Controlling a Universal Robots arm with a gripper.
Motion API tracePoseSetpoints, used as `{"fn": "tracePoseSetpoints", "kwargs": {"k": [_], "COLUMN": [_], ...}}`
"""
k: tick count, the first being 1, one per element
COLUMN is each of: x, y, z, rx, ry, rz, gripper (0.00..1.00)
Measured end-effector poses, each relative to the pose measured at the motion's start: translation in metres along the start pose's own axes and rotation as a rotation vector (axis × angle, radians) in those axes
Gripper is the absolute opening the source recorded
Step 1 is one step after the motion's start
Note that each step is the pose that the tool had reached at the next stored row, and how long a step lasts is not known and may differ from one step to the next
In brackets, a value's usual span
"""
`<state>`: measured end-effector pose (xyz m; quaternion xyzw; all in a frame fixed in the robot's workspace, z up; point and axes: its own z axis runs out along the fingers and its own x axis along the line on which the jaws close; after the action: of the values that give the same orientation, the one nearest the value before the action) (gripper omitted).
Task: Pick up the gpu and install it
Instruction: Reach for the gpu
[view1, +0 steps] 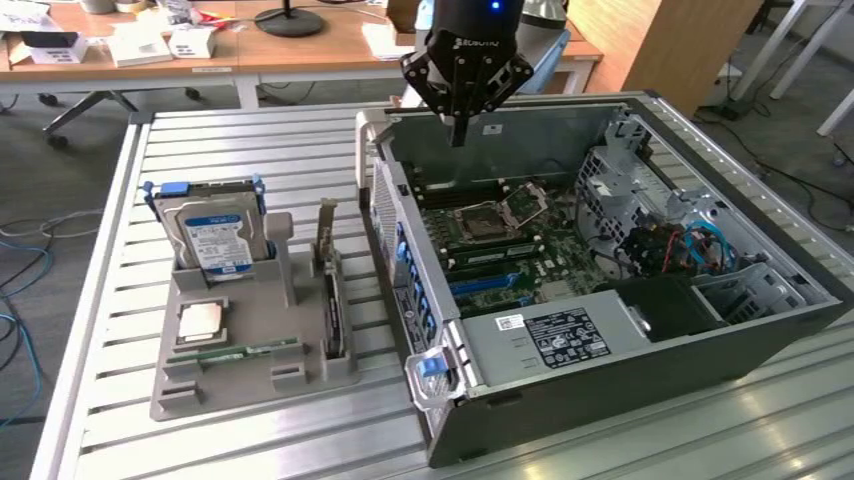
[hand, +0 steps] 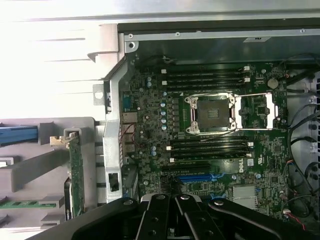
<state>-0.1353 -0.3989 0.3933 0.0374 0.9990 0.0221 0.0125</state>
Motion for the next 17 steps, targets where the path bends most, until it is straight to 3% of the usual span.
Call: {"fn": "tracePoseSetpoints", "kwargs": {"k": [17], "x": [0.033], "y": [-0.0024], "z": [-0.0008], "rx": [0.0000], "ry": [0.0000], "rz": [0.000], "gripper": [0.11]}}
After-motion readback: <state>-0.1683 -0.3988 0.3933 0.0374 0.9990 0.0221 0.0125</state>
